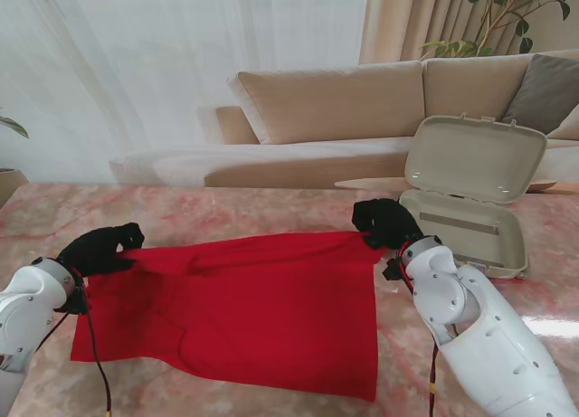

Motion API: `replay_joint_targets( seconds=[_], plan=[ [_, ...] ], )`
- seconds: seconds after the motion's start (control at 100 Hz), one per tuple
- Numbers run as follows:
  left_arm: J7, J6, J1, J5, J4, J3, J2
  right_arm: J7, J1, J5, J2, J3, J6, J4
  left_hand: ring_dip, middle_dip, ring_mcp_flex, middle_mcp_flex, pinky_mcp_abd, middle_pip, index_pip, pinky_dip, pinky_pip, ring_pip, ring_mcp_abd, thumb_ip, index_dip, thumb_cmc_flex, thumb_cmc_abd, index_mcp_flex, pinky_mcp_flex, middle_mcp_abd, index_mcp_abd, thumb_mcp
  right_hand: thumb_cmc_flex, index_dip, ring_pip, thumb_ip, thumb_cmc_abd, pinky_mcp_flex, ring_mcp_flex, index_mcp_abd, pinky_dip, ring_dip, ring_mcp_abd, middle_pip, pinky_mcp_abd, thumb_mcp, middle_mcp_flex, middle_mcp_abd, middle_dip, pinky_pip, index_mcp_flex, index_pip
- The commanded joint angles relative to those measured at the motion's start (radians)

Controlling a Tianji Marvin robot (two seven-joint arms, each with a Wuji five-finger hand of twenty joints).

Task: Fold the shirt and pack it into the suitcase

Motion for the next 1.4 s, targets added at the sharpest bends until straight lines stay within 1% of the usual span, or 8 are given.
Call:
replay_joint_targets(
  seconds=[0.0, 0.19, 0.33, 0.6, 1.04, 1.09, 1.31, 1.39],
  plan=[
    [0.006, 0.005, 0.025, 0.005, -0.020, -0.002, -0.007, 0.018, -0.028, -0.003, 0.008, 0.008, -0.006, -0.012, 0.017, 0.021, -0.016, 0.007, -0.009, -0.002, 0.005, 0.030, 0.006, -0.012, 0.034, -0.006, -0.008, 0.074, 0.030, 0.005, -0.012, -0.025, -0.034, -0.010, 0.061, 0.017, 0.015, 0.033, -0.024, 0.008, 0.055, -0.026, -0.006, 0.020, 0.018, 0.018, -0.035, 0.094, 0.030, -0.024, 0.030, -0.036, 0.021, 0.008],
    [0.018, 0.005, 0.073, 0.015, -0.061, -0.028, -0.011, 0.035, -0.080, -0.009, 0.014, 0.037, -0.031, -0.044, 0.017, 0.021, -0.019, 0.009, -0.007, -0.007, 0.002, 0.029, -0.001, -0.017, 0.033, -0.005, -0.009, 0.076, 0.030, 0.007, -0.016, -0.030, -0.037, -0.015, 0.059, 0.015, 0.015, 0.036, -0.024, 0.064, 0.055, -0.026, 0.528, 0.021, 0.017, 0.014, -0.163, 0.091, 0.029, -0.026, 0.031, 0.417, 0.021, 0.008],
    [0.007, -0.017, 0.112, 0.047, -0.083, -0.059, -0.008, 0.049, -0.128, -0.008, 0.018, 0.061, -0.058, -0.074, 0.015, 0.024, -0.027, 0.010, -0.003, -0.015, -0.005, 0.027, -0.022, -0.032, 0.030, -0.003, -0.009, 0.077, 0.036, 0.009, -0.029, -0.035, -0.049, -0.023, 0.061, 0.014, 0.013, 0.039, -0.025, -0.019, 0.052, -0.026, 0.101, 0.023, 0.016, 0.009, -0.057, 0.089, 0.026, -0.026, 0.035, -0.024, 0.018, 0.000],
    [0.020, -0.104, 0.166, 0.200, -0.101, -0.117, -0.001, 0.089, -0.200, -0.009, 0.029, 0.093, -0.115, -0.116, 0.004, 0.044, -0.041, 0.013, 0.009, -0.038, -0.011, 0.018, -0.092, -0.089, 0.012, 0.004, 0.000, 0.070, 0.035, 0.015, -0.054, -0.056, -0.081, -0.037, 0.062, 0.018, 0.012, 0.041, -0.032, 0.066, 0.050, -0.027, 0.528, 0.024, 0.017, 0.005, -0.159, 0.089, 0.024, -0.026, 0.038, 0.421, 0.016, -0.006],
    [-0.004, -0.125, 0.181, 0.199, -0.049, -0.098, 0.006, 0.169, -0.277, 0.016, 0.045, 0.129, -0.162, -0.141, -0.019, 0.055, -0.058, 0.013, 0.027, -0.063, -0.017, -0.009, -0.176, -0.153, -0.008, 0.004, -0.012, 0.057, 0.031, 0.021, -0.091, -0.073, -0.102, -0.035, 0.066, 0.041, 0.024, 0.039, -0.061, 0.077, 0.069, -0.034, -0.046, 0.022, 0.016, 0.006, -0.073, 0.101, 0.053, -0.029, 0.033, 0.039, 0.047, -0.026],
    [-0.004, -0.122, 0.185, 0.201, -0.043, -0.094, 0.006, 0.175, -0.284, 0.021, 0.045, 0.128, -0.166, -0.141, -0.019, 0.057, -0.057, 0.013, 0.027, -0.063, -0.016, -0.010, -0.177, -0.154, -0.009, 0.004, -0.012, 0.057, 0.030, 0.021, -0.091, -0.073, -0.101, -0.035, 0.066, 0.042, 0.025, 0.039, -0.060, 0.061, 0.069, -0.034, 0.404, 0.023, 0.013, 0.006, -0.152, 0.100, 0.055, -0.030, 0.032, 0.376, 0.049, -0.028],
    [0.008, -0.106, 0.211, 0.228, -0.033, -0.085, 0.005, 0.195, -0.303, 0.051, 0.048, 0.123, -0.188, -0.141, -0.014, 0.063, -0.057, 0.014, 0.026, -0.065, -0.014, -0.012, -0.181, -0.157, -0.010, 0.002, -0.015, 0.058, 0.032, 0.021, -0.092, -0.075, -0.101, -0.034, 0.063, 0.035, 0.024, 0.041, -0.056, 0.009, 0.069, -0.035, 0.038, 0.023, 0.010, 0.005, -0.047, 0.095, 0.055, -0.031, 0.032, -0.022, 0.048, -0.026],
    [0.010, -0.094, 0.222, 0.230, -0.032, -0.082, 0.004, 0.197, -0.310, 0.061, 0.049, 0.122, -0.194, -0.144, -0.011, 0.065, -0.058, 0.014, 0.024, -0.064, -0.013, -0.013, -0.182, -0.157, -0.008, 0.003, -0.016, 0.060, 0.033, 0.021, -0.094, -0.075, -0.101, -0.033, 0.065, 0.034, 0.024, 0.042, -0.056, 0.094, 0.069, -0.035, 0.295, 0.023, 0.010, 0.007, -0.121, 0.095, 0.057, -0.030, 0.033, 0.229, 0.048, -0.026]
  ],
)
